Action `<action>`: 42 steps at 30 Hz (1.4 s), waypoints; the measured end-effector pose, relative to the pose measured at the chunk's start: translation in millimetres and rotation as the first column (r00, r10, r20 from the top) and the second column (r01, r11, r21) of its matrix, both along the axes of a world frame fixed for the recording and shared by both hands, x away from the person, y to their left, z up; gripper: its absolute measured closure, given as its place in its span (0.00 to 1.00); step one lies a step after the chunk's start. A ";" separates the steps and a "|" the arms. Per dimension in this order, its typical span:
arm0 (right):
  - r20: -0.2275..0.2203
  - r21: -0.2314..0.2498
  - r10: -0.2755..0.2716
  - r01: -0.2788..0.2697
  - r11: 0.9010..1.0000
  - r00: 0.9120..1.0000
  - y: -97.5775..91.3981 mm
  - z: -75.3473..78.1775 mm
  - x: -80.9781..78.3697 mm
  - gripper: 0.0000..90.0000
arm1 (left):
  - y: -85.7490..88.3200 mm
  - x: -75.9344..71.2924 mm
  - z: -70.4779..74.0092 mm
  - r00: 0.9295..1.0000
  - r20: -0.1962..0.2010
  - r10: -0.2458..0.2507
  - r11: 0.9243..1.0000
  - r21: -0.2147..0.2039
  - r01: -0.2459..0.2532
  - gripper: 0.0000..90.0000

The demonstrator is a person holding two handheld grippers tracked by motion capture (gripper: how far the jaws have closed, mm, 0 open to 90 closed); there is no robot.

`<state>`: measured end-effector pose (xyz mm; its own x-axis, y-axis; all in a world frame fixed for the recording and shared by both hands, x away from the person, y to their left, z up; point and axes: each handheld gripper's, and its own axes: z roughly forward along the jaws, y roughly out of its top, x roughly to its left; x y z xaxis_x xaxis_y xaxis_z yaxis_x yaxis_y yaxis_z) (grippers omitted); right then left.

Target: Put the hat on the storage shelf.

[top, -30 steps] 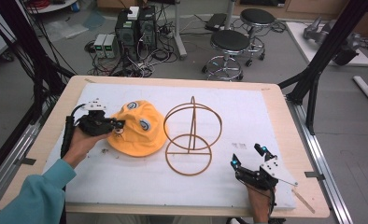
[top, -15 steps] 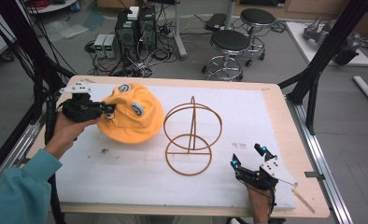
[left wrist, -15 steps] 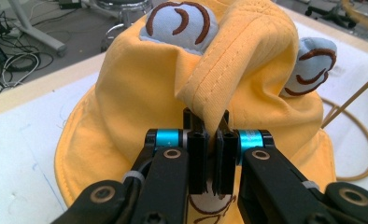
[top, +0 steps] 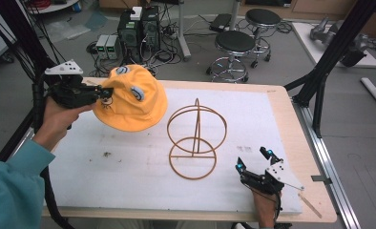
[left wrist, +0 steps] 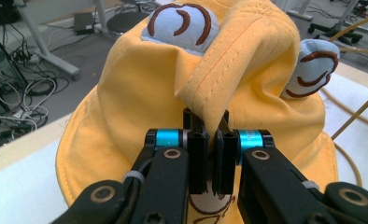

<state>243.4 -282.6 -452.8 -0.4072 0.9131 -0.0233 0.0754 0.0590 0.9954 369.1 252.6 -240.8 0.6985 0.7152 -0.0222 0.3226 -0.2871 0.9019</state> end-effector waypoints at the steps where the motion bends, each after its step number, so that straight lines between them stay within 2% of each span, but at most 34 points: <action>1: -0.003 0.002 0.000 0.000 1.000 1.000 0.2 -0.1 -0.2 0.11 | -0.9 -0.1 4.1 1.000 0.005 -0.003 1.000 0.003 0.003 0.96; 6: 0.001 -0.002 0.001 -0.001 1.000 1.000 -0.1 0.0 0.1 0.11 | -5.3 -1.4 19.9 1.000 0.020 0.012 1.000 0.006 -0.012 0.96; 10: 0.000 0.001 0.000 0.000 1.000 1.000 0.0 -0.1 0.0 0.11 | -8.9 -2.1 28.2 1.000 0.023 0.010 1.000 -0.006 -0.010 0.96; 16: 0.001 0.000 0.000 0.000 1.000 1.000 -0.2 0.0 0.2 0.11 | -18.7 -3.5 38.0 0.999 0.029 -0.026 1.000 -0.012 0.026 0.96; 22: 0.000 0.004 0.000 0.000 1.000 1.000 -0.1 0.0 0.2 0.11 | -28.5 -5.2 52.1 0.998 0.046 -0.045 0.998 -0.036 0.047 0.96; 28: 0.003 0.004 0.001 -0.001 1.000 1.000 -0.3 0.1 0.4 0.11 | -47.5 -11.5 65.2 0.993 0.065 -0.100 0.994 -0.036 0.102 0.96; 34: 0.003 0.005 -0.001 0.001 1.000 1.000 -0.6 0.0 0.4 0.11 | -66.6 -18.3 67.0 0.985 0.070 -0.159 0.985 -0.057 0.163 0.96; 42: 0.003 0.004 0.001 -0.001 1.000 1.000 -0.7 0.1 0.4 0.11 | -87.0 -20.3 67.7 0.976 0.066 -0.207 0.976 -0.050 0.210 0.96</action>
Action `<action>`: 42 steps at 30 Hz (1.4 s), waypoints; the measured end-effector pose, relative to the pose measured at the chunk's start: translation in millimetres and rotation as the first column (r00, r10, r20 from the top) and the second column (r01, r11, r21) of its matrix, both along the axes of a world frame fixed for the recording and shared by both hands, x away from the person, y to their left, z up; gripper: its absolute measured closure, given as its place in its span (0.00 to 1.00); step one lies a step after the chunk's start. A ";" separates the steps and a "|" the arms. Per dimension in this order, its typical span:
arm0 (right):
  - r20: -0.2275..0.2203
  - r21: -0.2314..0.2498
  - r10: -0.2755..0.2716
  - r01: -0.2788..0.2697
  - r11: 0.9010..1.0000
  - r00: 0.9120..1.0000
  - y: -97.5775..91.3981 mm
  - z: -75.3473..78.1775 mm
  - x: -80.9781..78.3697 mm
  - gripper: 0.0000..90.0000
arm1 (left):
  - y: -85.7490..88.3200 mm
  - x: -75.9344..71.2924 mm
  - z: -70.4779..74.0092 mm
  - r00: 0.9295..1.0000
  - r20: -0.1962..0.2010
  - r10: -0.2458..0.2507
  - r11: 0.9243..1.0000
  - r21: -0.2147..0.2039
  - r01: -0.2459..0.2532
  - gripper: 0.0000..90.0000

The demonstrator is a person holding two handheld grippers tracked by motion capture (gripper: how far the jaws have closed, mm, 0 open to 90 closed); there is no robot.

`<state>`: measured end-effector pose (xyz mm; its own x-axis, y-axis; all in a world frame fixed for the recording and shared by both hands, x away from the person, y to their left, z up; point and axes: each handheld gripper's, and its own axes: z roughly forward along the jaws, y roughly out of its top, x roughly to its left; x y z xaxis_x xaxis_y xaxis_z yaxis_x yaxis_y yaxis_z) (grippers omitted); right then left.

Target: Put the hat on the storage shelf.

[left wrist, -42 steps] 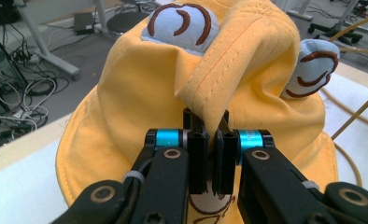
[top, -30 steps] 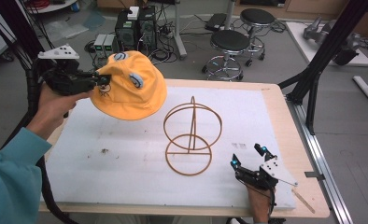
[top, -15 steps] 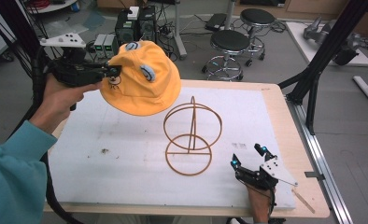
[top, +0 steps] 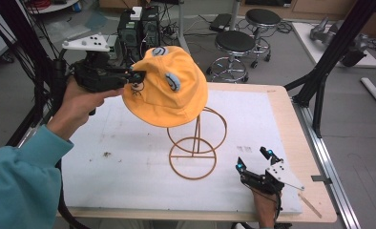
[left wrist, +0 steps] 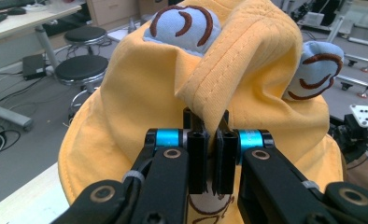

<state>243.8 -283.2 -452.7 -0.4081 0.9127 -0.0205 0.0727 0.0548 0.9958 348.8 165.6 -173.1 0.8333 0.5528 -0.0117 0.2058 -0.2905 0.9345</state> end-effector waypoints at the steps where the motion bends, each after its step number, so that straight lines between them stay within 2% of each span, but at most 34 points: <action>1: 0.000 -0.001 0.001 -0.001 1.000 1.000 0.0 0.0 0.0 0.11 | -2.0 -0.3 -0.6 1.000 -0.001 -0.005 1.000 0.001 0.005 0.96; 7: 0.001 0.005 0.001 -0.001 1.000 1.000 0.0 -0.1 0.0 0.11 | -13.3 -1.4 -3.0 1.000 -0.006 -0.029 1.000 -0.010 0.029 0.96; 18: 0.000 0.012 0.003 -0.003 1.000 1.000 -0.6 -0.1 -0.4 0.11 | -47.3 -3.5 -11.0 0.995 -0.026 -0.098 0.995 -0.017 0.097 0.96; 23: 0.002 0.019 0.001 -0.001 1.000 1.000 -0.8 -0.3 -0.6 0.11 | -59.8 -4.5 -15.9 0.991 -0.035 -0.131 0.991 0.001 0.131 0.96; 32: -0.001 0.020 0.004 -0.004 1.000 1.000 -0.9 -0.2 -0.8 0.11 | -67.2 -4.7 -22.4 0.988 -0.044 -0.151 0.988 0.018 0.152 0.96; 42: 0.000 0.016 0.003 -0.003 1.000 1.000 -0.7 -0.3 -0.9 0.11 | -72.5 -3.8 -35.1 0.981 -0.075 -0.180 0.983 0.009 0.182 0.95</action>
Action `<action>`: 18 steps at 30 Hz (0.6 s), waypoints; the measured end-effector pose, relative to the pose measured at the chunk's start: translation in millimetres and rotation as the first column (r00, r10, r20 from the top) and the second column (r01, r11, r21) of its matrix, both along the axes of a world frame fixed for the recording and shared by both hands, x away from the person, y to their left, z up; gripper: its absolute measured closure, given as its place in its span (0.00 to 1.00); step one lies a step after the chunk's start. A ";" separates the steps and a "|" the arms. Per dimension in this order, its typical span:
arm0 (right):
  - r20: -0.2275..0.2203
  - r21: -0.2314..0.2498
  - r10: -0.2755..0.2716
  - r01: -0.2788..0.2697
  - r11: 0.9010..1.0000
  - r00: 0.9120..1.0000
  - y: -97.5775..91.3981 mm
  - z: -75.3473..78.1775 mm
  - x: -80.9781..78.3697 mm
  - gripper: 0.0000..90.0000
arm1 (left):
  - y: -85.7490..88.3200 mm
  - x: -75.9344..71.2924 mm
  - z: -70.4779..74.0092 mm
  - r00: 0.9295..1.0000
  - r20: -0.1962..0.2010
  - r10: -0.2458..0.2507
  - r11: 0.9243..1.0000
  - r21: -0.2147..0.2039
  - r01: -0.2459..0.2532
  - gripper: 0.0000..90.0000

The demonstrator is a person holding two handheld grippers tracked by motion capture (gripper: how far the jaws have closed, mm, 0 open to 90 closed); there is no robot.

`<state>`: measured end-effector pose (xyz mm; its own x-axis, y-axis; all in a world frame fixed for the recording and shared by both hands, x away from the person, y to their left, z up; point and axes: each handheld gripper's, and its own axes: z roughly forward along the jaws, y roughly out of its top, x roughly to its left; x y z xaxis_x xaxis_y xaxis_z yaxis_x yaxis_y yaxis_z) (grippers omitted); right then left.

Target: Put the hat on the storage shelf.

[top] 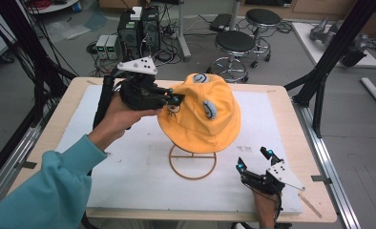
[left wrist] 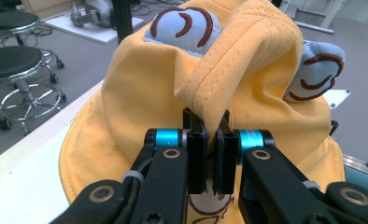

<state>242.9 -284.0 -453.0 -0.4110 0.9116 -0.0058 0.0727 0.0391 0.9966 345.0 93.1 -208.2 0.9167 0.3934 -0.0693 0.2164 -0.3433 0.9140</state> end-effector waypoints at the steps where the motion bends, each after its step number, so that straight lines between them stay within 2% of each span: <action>1: 0.000 0.000 0.000 0.000 1.000 1.000 0.0 0.1 0.0 0.11 | -0.4 0.0 -0.5 1.000 -0.003 -0.005 1.000 -0.003 0.005 0.95; 3: 0.001 0.000 0.000 0.000 1.000 1.000 0.0 0.0 0.0 0.11 | -0.3 0.4 -0.7 1.000 -0.006 -0.023 1.000 -0.015 0.023 0.90; 5: -0.001 0.001 0.000 0.000 1.000 1.000 0.0 0.1 -0.1 0.10 | -0.1 0.8 -0.9 0.999 -0.012 -0.035 0.999 -0.018 0.035 0.78; 7: 0.000 -0.002 -0.001 0.001 1.000 1.000 0.0 0.1 -0.1 0.10 | 0.1 0.9 -1.2 0.999 -0.013 -0.038 0.999 -0.018 0.037 0.70; 10: 0.005 -0.005 -0.002 0.002 1.000 1.000 -0.2 0.1 0.1 0.11 | 2.1 0.9 -2.5 1.000 -0.003 -0.029 0.999 -0.020 0.029 0.53; 12: 0.001 -0.003 -0.002 0.002 1.000 1.000 0.0 0.0 -0.1 0.11 | 3.0 1.3 -5.0 1.000 -0.003 -0.015 1.000 -0.012 0.015 0.38; 13: 0.005 -0.007 -0.002 0.002 1.000 1.000 -0.1 0.1 0.1 0.11 | 3.1 0.6 -6.7 1.000 0.018 0.013 1.000 -0.005 -0.012 0.28; 14: 0.006 -0.007 -0.002 0.002 1.000 1.000 -0.1 0.1 0.2 0.11 | 4.7 0.5 -8.4 0.999 0.038 0.011 1.000 0.004 -0.011 0.23; 15: 0.002 -0.005 -0.001 0.001 1.000 1.000 0.2 0.0 -0.1 0.11 | 6.5 0.7 -10.3 0.999 0.038 0.002 1.000 -0.002 -0.002 0.18; 18: 0.002 -0.005 0.000 0.000 1.000 1.000 0.2 0.0 -0.1 0.11 | 13.8 0.2 -15.1 0.997 0.075 0.009 1.000 -0.009 -0.008 0.14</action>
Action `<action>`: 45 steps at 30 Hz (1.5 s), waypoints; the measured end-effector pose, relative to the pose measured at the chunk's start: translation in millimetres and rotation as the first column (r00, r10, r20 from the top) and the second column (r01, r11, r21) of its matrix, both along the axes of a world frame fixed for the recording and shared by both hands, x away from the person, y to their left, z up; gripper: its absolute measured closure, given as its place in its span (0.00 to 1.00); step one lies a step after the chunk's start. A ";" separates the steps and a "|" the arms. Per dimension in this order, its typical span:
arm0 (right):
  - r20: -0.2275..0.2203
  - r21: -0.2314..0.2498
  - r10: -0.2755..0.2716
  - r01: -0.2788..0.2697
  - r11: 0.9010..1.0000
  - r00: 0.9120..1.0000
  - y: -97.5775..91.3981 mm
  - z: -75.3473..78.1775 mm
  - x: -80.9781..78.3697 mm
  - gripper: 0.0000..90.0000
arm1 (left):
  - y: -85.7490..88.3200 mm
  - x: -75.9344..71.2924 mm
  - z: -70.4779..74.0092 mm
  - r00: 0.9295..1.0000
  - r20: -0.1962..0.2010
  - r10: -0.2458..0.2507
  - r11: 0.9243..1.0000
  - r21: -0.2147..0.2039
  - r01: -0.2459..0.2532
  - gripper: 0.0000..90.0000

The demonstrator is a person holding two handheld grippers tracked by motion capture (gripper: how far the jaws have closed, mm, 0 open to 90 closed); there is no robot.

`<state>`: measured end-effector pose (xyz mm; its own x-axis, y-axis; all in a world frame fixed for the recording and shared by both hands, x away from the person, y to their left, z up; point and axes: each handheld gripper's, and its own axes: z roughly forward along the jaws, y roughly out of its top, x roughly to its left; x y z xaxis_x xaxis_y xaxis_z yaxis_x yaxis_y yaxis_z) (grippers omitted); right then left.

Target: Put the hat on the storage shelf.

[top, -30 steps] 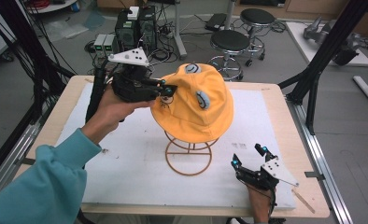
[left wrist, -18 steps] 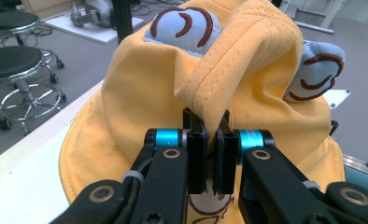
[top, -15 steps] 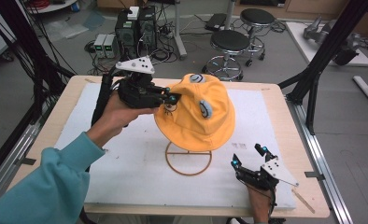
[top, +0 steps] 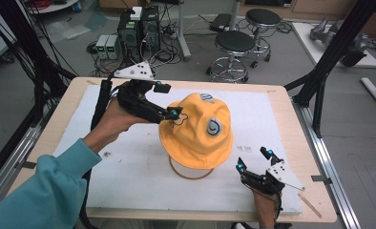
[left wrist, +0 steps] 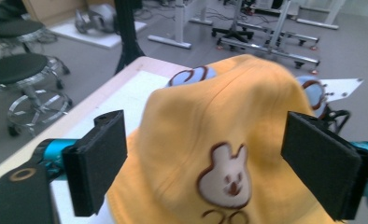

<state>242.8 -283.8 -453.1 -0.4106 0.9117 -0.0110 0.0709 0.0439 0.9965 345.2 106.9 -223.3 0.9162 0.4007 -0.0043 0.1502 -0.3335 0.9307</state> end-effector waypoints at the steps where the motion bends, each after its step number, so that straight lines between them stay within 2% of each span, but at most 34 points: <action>1: 0.006 -0.005 -0.001 0.001 1.000 1.000 -0.4 0.0 0.5 0.11 | 3.6 -0.2 -1.0 1.000 0.010 0.003 1.000 -0.009 -0.002 0.14; 6: 0.001 -0.001 0.000 0.000 1.000 1.000 -0.3 0.0 0.1 0.11 | 29.9 -1.2 -8.1 0.998 0.055 0.041 0.999 -0.017 -0.040 0.14; 8: 0.001 -0.002 0.001 -0.001 1.000 1.000 -0.5 0.0 0.2 0.11 | 45.2 -3.1 -14.6 0.994 0.079 0.072 0.997 -0.021 -0.070 0.14; 10: -0.001 0.001 0.001 -0.001 1.000 1.000 -0.5 -0.1 0.1 0.11 | 61.3 -4.8 -23.3 0.991 0.087 0.101 0.994 -0.039 -0.098 0.14; 12: -0.001 -0.001 0.001 -0.001 1.000 1.000 -0.5 0.0 0.3 0.11 | 82.8 -8.2 -37.6 0.984 0.101 0.147 0.988 -0.060 -0.141 0.14; 16: -0.002 -0.005 -0.001 0.001 1.000 1.000 0.0 0.1 0.5 0.11 | 112.3 -19.3 -67.2 0.960 0.174 0.221 0.975 -0.012 -0.222 0.14; 20: -0.002 -0.008 -0.004 0.004 1.000 1.000 0.3 0.2 0.3 0.11 | 139.1 -30.1 -100.9 0.947 0.179 0.265 0.964 -0.041 -0.262 0.14; 25: -0.002 -0.011 -0.006 0.006 1.000 1.000 0.3 0.1 0.4 0.11 | 164.6 -41.3 -137.3 0.931 0.166 0.324 0.946 -0.072 -0.316 0.14; 26: -0.001 -0.011 -0.006 0.006 1.000 1.000 0.3 0.2 0.4 0.11 | 168.7 -43.3 -143.7 0.927 0.163 0.337 0.941 -0.080 -0.328 0.14; 27: -0.001 -0.013 -0.007 0.007 1.000 1.000 0.3 0.2 0.5 0.11 | 171.9 -44.7 -149.1 0.926 0.151 0.346 0.938 -0.072 -0.339 0.14; 28: -0.002 -0.011 -0.007 0.007 1.000 1.000 0.6 0.0 0.4 0.11 | 175.0 -46.8 -154.3 0.924 0.140 0.356 0.934 -0.084 -0.347 0.14; 31: 0.000 -0.013 -0.006 0.006 1.000 1.000 0.7 0.1 0.4 0.11 | 182.6 -53.8 -167.7 0.913 0.148 0.380 0.923 -0.122 -0.364 0.14; 33: 0.000 -0.013 -0.006 0.006 1.000 1.000 0.5 0.2 0.5 0.11 | 186.0 -59.5 -177.4 0.903 0.162 0.398 0.914 -0.152 -0.376 0.14; 34: 0.000 -0.013 -0.007 0.007 1.000 1.000 0.6 0.1 0.5 0.11 | 187.8 -61.9 -182.5 0.901 0.165 0.402 0.912 -0.164 -0.377 0.13; 35: -0.002 -0.011 -0.006 0.006 1.000 1.000 0.8 0.1 0.3 0.11 | 189.0 -63.6 -186.5 0.901 0.156 0.405 0.910 -0.165 -0.380 0.13; 37: 0.000 -0.014 -0.006 0.006 1.000 1.000 0.6 0.1 0.5 0.11 | 191.6 -67.2 -194.0 0.892 0.166 0.421 0.902 -0.181 -0.392 0.13; 38: 0.000 -0.014 -0.006 0.006 1.000 1.000 0.6 0.1 0.5 0.11 | 192.7 -68.2 -196.7 0.887 0.167 0.431 0.898 -0.176 -0.403 0.13; 40: 0.003 -0.015 -0.006 0.006 1.000 1.000 0.6 0.1 0.5 0.11 | 194.0 -69.3 -201.3 0.884 0.153 0.442 0.893 -0.169 -0.417 0.13; 42: 0.001 -0.013 -0.005 0.005 1.000 1.000 0.4 0.2 0.6 0.11 | 194.2 -71.7 -206.3 0.876 0.155 0.457 0.886 -0.166 -0.433 0.13; 45: 0.001 -0.014 -0.004 0.004 1.000 1.000 0.3 0.2 0.6 0.11 | 194.9 -73.2 -211.6 0.872 0.153 0.466 0.881 -0.172 -0.441 0.13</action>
